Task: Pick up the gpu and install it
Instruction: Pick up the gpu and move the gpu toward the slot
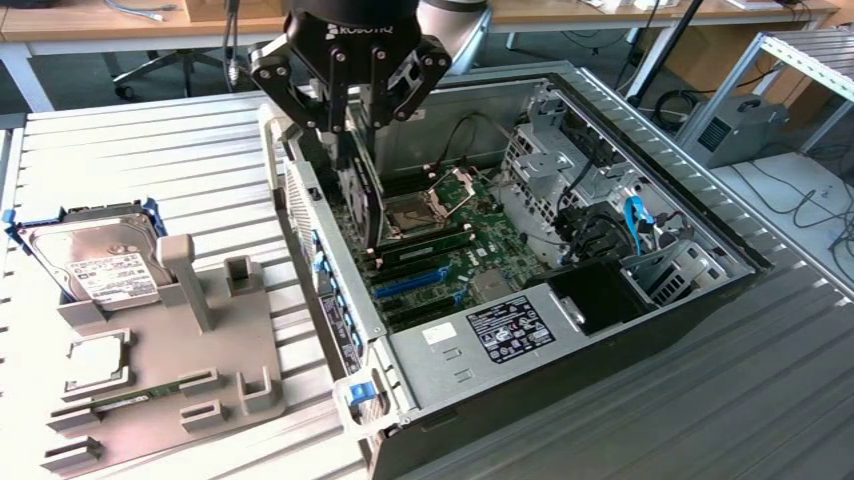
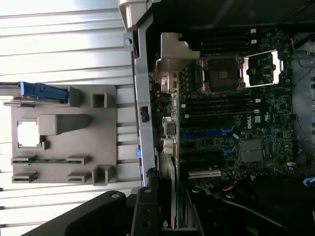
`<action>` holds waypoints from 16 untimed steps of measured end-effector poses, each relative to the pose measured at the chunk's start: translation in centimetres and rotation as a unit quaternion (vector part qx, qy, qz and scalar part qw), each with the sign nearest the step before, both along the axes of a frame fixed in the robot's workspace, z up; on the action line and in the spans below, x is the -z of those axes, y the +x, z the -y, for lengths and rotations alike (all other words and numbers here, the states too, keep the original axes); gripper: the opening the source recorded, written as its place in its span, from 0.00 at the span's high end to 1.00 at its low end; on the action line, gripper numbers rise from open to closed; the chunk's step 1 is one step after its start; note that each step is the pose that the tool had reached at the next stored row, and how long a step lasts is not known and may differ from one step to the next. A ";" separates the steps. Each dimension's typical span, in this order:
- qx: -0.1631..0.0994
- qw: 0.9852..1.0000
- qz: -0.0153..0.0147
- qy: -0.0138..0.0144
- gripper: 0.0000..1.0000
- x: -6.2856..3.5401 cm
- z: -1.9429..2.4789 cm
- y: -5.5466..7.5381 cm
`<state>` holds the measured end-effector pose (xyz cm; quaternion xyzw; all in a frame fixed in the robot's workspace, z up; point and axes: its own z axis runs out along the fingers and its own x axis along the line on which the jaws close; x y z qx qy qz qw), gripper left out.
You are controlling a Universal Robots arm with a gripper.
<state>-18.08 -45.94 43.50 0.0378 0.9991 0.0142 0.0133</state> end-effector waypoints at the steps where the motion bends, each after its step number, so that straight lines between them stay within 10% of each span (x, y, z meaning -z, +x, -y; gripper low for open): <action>1: 0.000 1.000 0.000 0.000 0.74 0.00 0.00 0.1; 16: 0.000 1.000 0.000 0.000 0.74 0.00 0.00 1.2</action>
